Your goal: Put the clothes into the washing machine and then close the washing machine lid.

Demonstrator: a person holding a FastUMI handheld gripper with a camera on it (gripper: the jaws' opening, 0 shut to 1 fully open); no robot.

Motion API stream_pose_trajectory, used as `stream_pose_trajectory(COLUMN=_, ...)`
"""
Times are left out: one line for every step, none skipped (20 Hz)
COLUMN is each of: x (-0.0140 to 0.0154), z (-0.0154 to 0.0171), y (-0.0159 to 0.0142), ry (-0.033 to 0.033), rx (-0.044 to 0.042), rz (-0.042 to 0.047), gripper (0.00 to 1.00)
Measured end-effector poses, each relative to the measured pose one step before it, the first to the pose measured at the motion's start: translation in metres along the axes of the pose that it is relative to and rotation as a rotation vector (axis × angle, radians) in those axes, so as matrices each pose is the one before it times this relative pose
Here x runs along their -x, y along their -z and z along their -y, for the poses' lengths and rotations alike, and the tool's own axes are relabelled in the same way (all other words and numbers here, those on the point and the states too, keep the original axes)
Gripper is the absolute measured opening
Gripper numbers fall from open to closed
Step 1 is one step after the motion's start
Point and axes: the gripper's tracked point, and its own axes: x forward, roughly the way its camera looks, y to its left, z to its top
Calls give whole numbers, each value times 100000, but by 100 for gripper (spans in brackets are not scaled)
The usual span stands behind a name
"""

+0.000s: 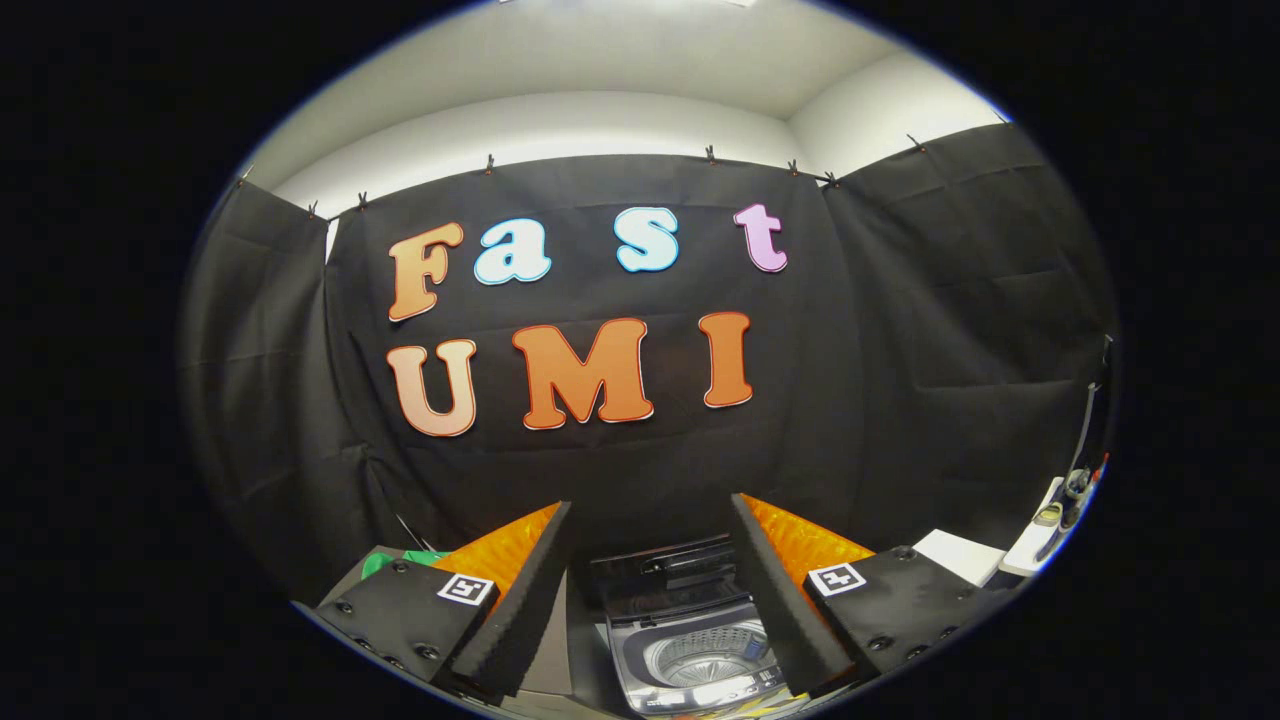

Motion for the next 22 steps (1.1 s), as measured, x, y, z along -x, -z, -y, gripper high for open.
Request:
stream_pose_trajectory(x=37, z=-39, y=-66, ry=38, rx=-68, rz=88, gripper=99)
stream_pose_trajectory(x=27, z=69, y=73, ry=124, rx=-57, rz=157, gripper=99)
stream_pose_trajectory(x=-19, z=60, y=-5, ry=220, rx=-80, rz=23, gripper=99)
stream_pose_trajectory(x=38, z=52, y=42, ry=101, rx=-85, rz=104, gripper=99)
stream_pose_trajectory(x=-39, z=-35, y=27, ry=-17, rx=-38, rz=18, gripper=99)
stream_pose_trajectory(x=45, z=-39, y=12, ry=-92, rx=-32, rz=-76, gripper=99)
stream_pose_trajectory(x=12, z=-206, y=41, ry=-270, rx=-9, rz=-111, gripper=99)
stream_pose_trajectory(x=16, z=-206, y=270, ry=-635, rx=126, rz=-119, gripper=99)
stream_pose_trajectory(x=-88, z=-236, y=33, ry=-341, rx=141, rz=-161, gripper=99)
stream_pose_trajectory(x=-28, z=-5, y=36, ry=-48, rx=187, rz=-253, gripper=99)
stream_pose_trajectory(x=0, z=-58, y=211, ry=38, rx=73, rz=-22, gripper=99)
stream_pose_trajectory(x=-58, z=4, y=70, ry=-175, rx=-50, rz=11, gripper=99)
stream_pose_trajectory(x=-48, z=-247, y=126, ry=-374, rx=-3, rz=-225, gripper=99)
stream_pose_trajectory(x=-221, z=-496, y=293, ry=-502, rx=23, rz=-531, gripper=99)
stream_pose_trajectory(x=-233, z=-580, y=485, ry=-759, rx=40, rz=-891, gripper=99)
stream_pose_trajectory(x=-235, z=-742, y=515, ry=-1003, rx=110, rz=-966, gripper=99)
stream_pose_trajectory(x=-293, z=-1024, y=487, ry=-1407, rx=253, rz=-998, gripper=99)
stream_pose_trajectory(x=-241, z=-1068, y=577, ry=-1681, rx=276, rz=-1149, gripper=99)
stream_pose_trajectory(x=-338, z=-1217, y=580, ry=-1818, rx=216, rz=-1170, gripper=99)
stream_pose_trajectory(x=-346, z=-1361, y=605, ry=-2084, rx=318, rz=-1214, gripper=99)
stream_pose_trajectory(x=-405, z=-1433, y=729, ry=-2047, rx=312, rz=-1564, gripper=99)
stream_pose_trajectory(x=-597, z=-1413, y=783, ry=-1959, rx=230, rz=-1619, gripper=99)
